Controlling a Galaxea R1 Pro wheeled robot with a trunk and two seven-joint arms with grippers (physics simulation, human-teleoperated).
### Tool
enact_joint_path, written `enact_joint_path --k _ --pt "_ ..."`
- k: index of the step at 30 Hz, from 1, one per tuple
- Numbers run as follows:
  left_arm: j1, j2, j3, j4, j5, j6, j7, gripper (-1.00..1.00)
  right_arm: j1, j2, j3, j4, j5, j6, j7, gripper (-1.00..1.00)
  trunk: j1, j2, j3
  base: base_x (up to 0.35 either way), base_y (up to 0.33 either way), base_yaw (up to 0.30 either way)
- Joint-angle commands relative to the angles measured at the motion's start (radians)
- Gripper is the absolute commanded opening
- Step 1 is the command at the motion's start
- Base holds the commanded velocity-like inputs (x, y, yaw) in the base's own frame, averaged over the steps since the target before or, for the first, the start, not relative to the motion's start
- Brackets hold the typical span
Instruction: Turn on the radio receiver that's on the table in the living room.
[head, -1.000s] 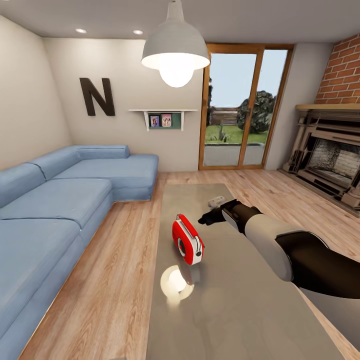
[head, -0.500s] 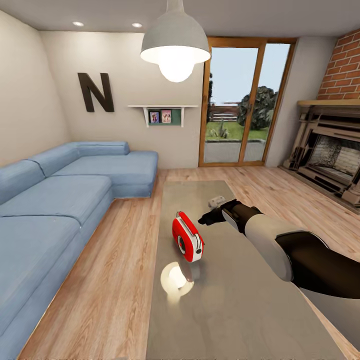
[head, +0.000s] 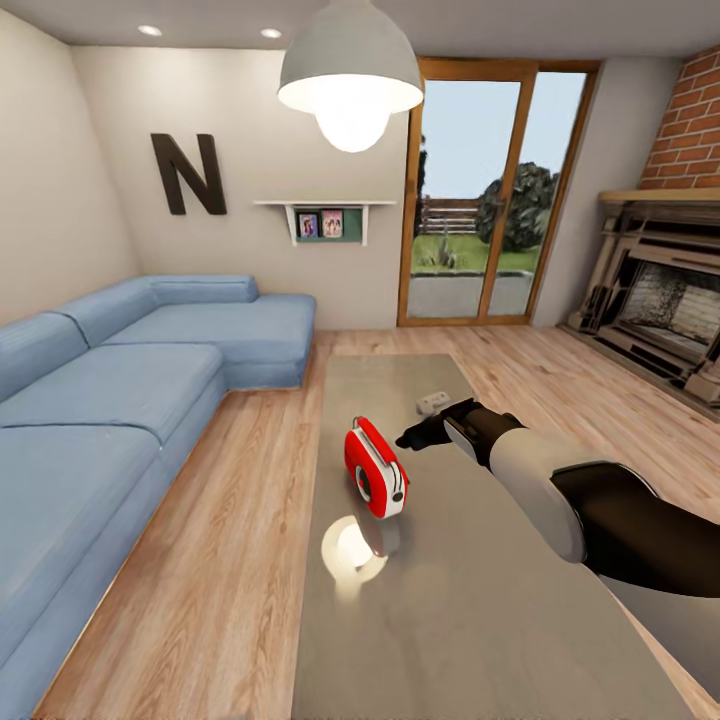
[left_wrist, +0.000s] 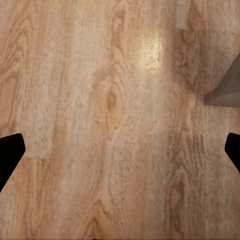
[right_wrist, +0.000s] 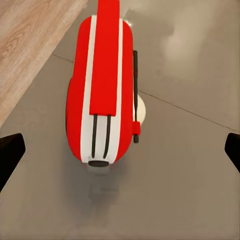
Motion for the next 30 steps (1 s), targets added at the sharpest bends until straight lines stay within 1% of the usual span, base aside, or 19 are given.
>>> enact_joint_path --k 1,9,30 --pt "0.0 0.0 0.0 0.0 0.0 0.0 0.0 1.0 0.0 0.0 0.0 0.0 0.0 0.0 0.0 1.0 0.0 0.0 -0.002 0.0 0.0 0.0" --pt "0.001 -0.004 -0.002 0.0 -0.002 0.004 -0.004 1.0 0.0 0.0 0.0 0.0 0.0 -0.001 0.0 1.0 0.0 0.0 -0.015 0.0 0.0 0.0" --pt "0.001 0.001 -0.001 0.0 -0.001 0.001 0.003 1.0 0.0 -0.001 0.0 -0.005 0.0 -0.006 0.001 1.0 0.0 0.0 -0.049 0.0 0.0 0.0"
